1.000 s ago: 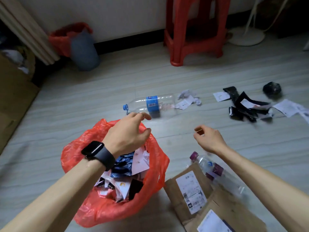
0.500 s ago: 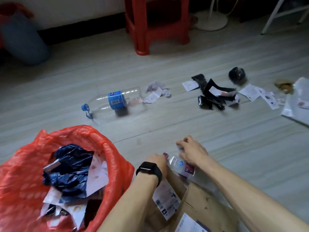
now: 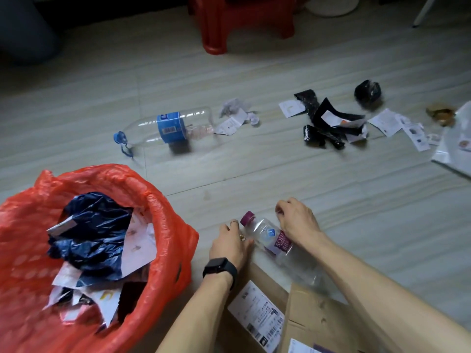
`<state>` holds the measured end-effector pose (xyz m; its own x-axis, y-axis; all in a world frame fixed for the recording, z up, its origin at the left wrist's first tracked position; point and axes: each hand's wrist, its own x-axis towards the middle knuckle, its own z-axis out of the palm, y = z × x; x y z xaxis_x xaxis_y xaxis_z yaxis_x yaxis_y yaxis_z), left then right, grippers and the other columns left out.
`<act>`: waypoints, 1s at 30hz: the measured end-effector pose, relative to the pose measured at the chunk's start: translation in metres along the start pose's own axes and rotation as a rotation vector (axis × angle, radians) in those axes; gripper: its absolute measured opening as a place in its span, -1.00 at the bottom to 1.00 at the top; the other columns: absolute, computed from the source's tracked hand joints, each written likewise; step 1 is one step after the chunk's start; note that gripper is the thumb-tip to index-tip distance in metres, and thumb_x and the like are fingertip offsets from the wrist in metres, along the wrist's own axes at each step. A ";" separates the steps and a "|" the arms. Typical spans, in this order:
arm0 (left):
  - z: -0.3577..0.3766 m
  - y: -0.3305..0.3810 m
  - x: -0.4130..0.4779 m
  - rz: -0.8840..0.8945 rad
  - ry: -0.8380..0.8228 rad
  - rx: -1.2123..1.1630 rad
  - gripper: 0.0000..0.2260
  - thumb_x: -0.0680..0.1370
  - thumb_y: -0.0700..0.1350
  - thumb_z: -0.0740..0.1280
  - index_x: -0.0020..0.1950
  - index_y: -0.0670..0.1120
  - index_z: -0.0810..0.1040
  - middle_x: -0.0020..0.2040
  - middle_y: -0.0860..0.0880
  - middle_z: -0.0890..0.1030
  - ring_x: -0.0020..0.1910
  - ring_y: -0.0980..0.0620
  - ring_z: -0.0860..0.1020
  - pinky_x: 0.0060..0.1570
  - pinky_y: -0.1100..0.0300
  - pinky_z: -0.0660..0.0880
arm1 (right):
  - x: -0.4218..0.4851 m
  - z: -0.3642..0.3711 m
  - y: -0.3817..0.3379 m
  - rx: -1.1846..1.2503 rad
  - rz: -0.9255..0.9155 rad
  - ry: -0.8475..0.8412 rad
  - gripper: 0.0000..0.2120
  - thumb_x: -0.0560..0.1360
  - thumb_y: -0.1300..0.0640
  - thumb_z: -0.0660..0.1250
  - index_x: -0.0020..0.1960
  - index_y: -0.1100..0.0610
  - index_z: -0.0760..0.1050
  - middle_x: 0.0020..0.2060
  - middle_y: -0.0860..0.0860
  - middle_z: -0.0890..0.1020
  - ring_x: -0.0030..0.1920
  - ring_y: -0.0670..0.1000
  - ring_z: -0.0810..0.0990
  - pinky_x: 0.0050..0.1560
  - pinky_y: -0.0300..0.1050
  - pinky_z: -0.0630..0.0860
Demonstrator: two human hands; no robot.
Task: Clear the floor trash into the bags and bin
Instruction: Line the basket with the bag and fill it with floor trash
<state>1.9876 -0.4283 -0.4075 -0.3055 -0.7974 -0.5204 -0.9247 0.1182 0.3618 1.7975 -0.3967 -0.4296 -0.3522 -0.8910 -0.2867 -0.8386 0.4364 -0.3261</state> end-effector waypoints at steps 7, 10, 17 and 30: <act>-0.001 0.004 -0.003 0.081 -0.044 0.155 -0.84 0.64 -0.18 0.09 0.17 -0.16 0.38 0.16 -0.20 0.54 0.11 -0.24 0.53 -0.03 -0.02 0.44 | -0.007 -0.008 0.006 0.183 0.196 -0.046 -0.82 0.52 0.10 0.32 0.07 0.05 0.65 0.06 0.08 0.69 0.14 0.14 0.60 0.15 -0.10 0.51; -0.023 0.016 -0.005 0.083 0.018 0.068 -0.88 0.63 -0.13 0.12 0.08 -0.13 0.40 0.09 -0.20 0.59 0.01 -0.23 0.54 -0.15 0.03 0.40 | -0.016 -0.014 0.011 0.327 0.308 0.000 -0.84 0.49 0.10 0.34 0.03 0.04 0.66 -0.01 0.01 0.71 0.09 0.06 0.62 0.06 -0.24 0.45; -0.141 0.059 -0.022 0.251 0.324 -0.144 -0.88 0.52 -0.04 0.27 -0.04 -0.07 0.50 -0.14 -0.07 0.62 -0.14 -0.15 0.54 -0.25 0.12 0.35 | -0.021 -0.066 -0.026 0.705 0.313 0.285 -0.93 0.41 0.02 0.43 -0.14 -0.03 0.57 -0.28 -0.13 0.67 -0.10 -0.08 0.66 -0.08 -0.21 0.46; -0.250 -0.110 -0.117 0.084 0.567 0.211 -0.76 0.45 0.19 0.22 -0.13 0.06 0.53 -0.22 0.11 0.57 -0.18 -0.07 0.59 -0.21 0.05 0.54 | -0.072 -0.130 -0.240 0.785 -0.593 0.043 -0.97 0.40 0.04 0.51 -0.17 -0.03 0.67 -0.30 -0.21 0.68 -0.25 -0.24 0.62 -0.22 -0.45 0.43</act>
<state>2.1823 -0.4961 -0.1928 -0.2648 -0.9642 0.0172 -0.9454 0.2630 0.1926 1.9703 -0.4538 -0.2135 0.0088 -0.9894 0.1450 -0.3751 -0.1377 -0.9167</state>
